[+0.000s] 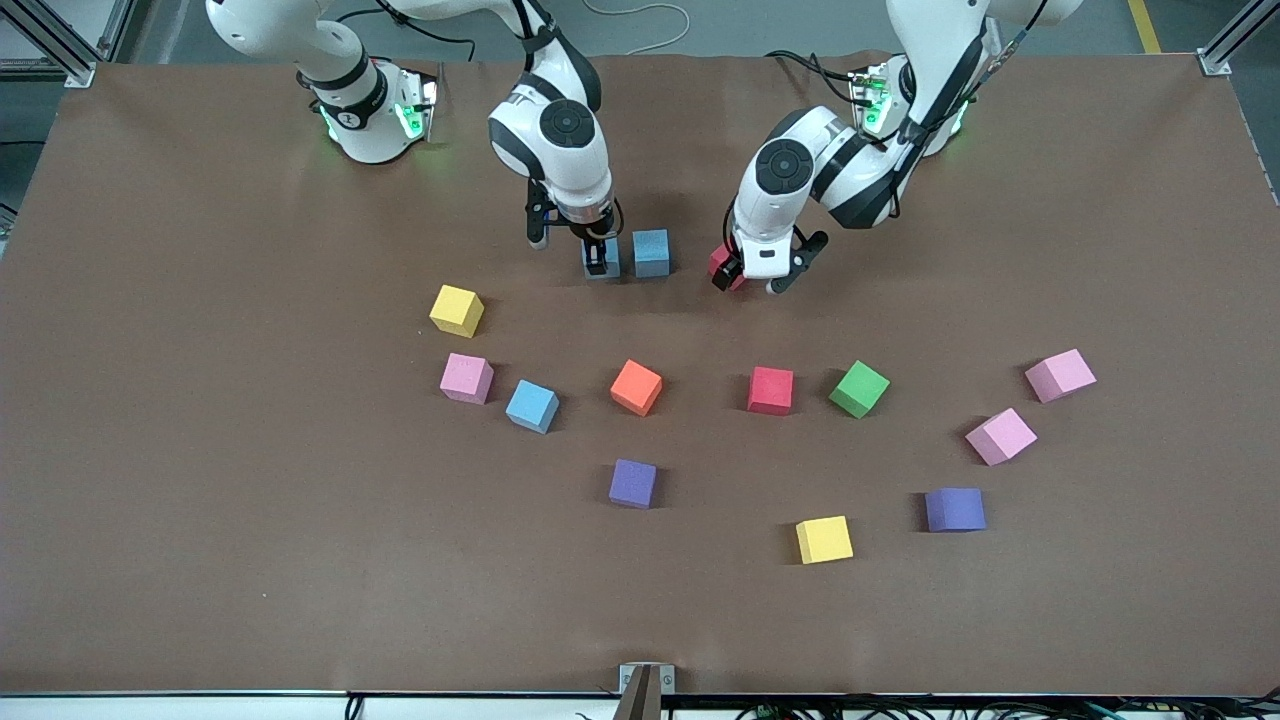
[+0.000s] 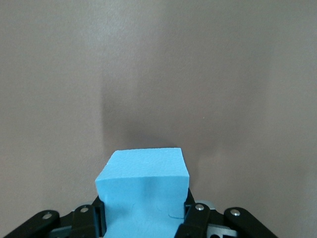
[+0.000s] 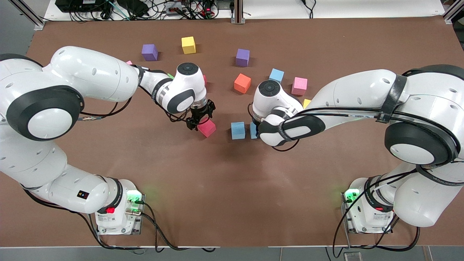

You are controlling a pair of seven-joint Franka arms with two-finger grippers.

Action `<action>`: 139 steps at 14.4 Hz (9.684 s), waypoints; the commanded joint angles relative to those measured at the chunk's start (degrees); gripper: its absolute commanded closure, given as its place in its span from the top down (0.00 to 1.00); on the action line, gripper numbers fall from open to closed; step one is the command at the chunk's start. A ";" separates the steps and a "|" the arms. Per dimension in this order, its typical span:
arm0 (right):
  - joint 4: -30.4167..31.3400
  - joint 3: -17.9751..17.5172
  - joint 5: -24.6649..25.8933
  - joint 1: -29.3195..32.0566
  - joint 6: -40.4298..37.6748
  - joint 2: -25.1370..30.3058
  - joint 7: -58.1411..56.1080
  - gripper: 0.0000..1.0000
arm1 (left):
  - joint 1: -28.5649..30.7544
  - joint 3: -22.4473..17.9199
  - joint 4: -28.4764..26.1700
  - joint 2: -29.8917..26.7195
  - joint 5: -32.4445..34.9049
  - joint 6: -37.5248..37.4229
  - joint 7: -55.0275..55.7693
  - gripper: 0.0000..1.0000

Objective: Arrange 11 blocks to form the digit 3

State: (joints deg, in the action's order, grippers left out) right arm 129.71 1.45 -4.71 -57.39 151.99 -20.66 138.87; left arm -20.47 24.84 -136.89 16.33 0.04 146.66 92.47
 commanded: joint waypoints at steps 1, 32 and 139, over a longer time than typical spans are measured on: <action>-2.79 0.31 -0.22 -0.62 -0.38 -2.28 1.05 0.00 | 0.08 0.47 -0.83 -0.16 -1.10 1.17 0.34 0.99; -3.85 0.40 -0.22 -2.82 0.06 -3.07 1.58 0.00 | -4.40 3.11 0.49 1.51 -4.79 6.44 50.97 0.28; -12.73 0.22 1.28 10.64 -9.79 -2.46 -96.87 0.04 | 23.63 0.39 57.79 7.59 24.04 -44.52 -62.38 1.00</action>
State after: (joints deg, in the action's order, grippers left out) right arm 112.64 1.38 -4.22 -45.93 140.37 -26.30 40.03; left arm 3.40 25.47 -81.00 25.30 22.77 105.08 36.21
